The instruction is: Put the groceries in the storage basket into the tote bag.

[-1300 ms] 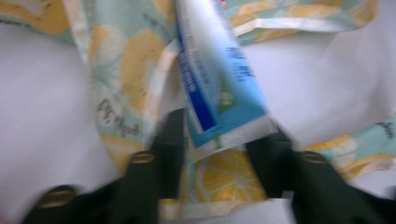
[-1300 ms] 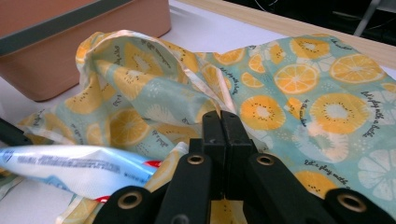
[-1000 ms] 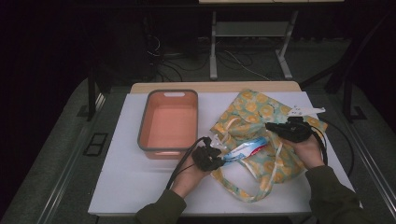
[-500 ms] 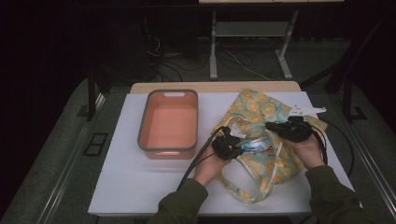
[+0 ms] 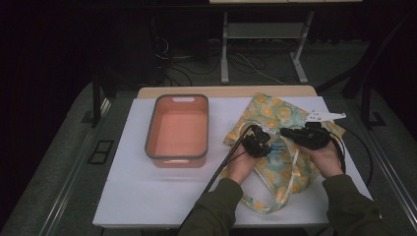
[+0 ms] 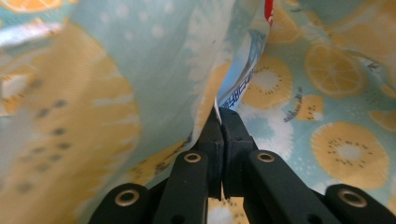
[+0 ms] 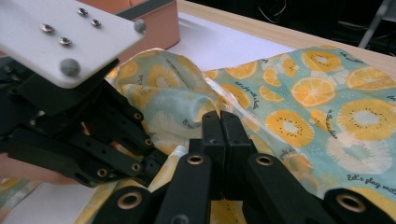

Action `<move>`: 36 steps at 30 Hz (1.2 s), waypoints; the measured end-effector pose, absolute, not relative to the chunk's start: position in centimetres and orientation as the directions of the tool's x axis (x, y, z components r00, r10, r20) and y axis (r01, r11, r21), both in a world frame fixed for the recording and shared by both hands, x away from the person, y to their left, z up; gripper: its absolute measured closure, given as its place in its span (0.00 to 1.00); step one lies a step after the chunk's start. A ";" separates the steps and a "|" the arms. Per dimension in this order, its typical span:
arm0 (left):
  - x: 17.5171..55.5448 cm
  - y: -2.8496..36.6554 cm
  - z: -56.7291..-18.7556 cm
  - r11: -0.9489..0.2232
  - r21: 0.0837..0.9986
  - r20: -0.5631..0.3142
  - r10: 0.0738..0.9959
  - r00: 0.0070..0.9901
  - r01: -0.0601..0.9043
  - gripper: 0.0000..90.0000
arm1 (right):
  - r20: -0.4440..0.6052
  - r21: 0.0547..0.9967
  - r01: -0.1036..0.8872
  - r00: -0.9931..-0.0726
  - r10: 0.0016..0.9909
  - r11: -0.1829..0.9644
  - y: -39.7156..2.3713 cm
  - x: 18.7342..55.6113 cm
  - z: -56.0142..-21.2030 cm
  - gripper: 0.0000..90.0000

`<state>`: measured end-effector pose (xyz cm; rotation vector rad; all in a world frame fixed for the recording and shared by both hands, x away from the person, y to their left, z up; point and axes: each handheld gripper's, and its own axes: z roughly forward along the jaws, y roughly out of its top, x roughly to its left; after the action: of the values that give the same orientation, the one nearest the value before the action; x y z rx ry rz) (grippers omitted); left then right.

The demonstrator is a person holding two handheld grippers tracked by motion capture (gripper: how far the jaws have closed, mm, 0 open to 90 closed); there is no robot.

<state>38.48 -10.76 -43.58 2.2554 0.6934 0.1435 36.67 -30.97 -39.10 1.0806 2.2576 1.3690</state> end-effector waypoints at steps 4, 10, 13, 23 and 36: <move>37.9 -9.5 -42.5 -0.557 0.720 -0.086 0.520 0.850 0.413 0.82 | 0.131 0.854 0.446 -0.681 0.720 0.268 -31.0 36.5 -38.9 1.00; 35.7 -6.0 -40.5 -0.523 0.751 -0.094 0.520 0.849 0.404 0.67 | 0.120 0.862 0.422 -0.709 0.695 0.281 -30.4 35.5 -38.2 1.00; 34.0 -4.3 -40.0 -0.534 0.752 -0.075 0.513 0.855 0.386 0.65 | 0.108 0.855 0.412 -0.735 0.670 0.315 -29.6 34.6 -37.9 1.00; 29.9 0.5 -41.0 -0.578 0.715 -0.051 0.519 0.853 0.394 0.57 | 0.077 0.779 0.410 -0.813 0.577 0.475 -27.0 31.3 -39.7 0.99; 28.9 4.0 -42.8 -0.542 0.704 -0.076 0.584 0.808 0.458 0.51 | 0.124 0.727 0.475 -0.801 0.585 0.496 -26.7 28.4 -41.7 0.47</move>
<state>28.88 3.98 -42.79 2.2382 0.7628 0.2147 28.43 -26.72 -41.66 0.9250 2.5942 1.1951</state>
